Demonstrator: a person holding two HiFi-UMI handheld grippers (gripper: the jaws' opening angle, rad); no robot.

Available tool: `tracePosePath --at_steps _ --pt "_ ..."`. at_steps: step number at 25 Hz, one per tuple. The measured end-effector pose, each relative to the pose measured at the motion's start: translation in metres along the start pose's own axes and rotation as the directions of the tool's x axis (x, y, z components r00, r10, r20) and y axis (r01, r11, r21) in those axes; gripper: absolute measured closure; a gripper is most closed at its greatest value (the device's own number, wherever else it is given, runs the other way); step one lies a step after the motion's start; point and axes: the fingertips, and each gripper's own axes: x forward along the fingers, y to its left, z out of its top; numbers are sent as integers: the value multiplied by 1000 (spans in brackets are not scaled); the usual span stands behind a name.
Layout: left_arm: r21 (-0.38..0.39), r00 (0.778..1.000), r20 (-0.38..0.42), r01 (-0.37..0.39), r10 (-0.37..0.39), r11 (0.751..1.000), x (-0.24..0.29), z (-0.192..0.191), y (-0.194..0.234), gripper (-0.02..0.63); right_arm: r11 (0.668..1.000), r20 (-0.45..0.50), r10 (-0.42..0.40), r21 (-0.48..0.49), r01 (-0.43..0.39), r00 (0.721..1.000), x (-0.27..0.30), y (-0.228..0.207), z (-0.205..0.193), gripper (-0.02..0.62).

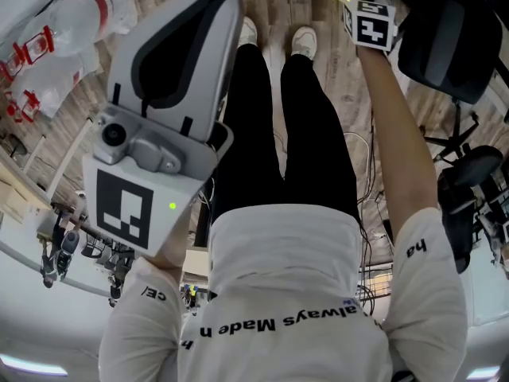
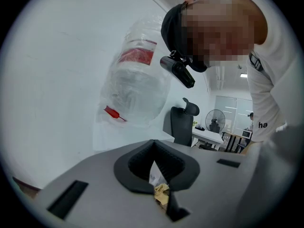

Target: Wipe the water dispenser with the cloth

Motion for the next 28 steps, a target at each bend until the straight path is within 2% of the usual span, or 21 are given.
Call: tracePosePath --at_steps 6,11,19,28 --pt "7 1000 10 -20 20 1000 -8 6 4 588 998 88 42 32 -45 995 -66 40 23 535" --pt "7 999 18 -36 36 999 -16 12 6 588 992 156 126 -5 -127 980 -113 88 48 535" --pt "6 998 11 -59 59 998 -25 10 13 588 966 296 256 -37 -257 920 -169 153 121 535" --pt "-1 997 23 -74 74 997 -30 14 24 588 937 378 327 -14 -348 866 -176 208 193 535"
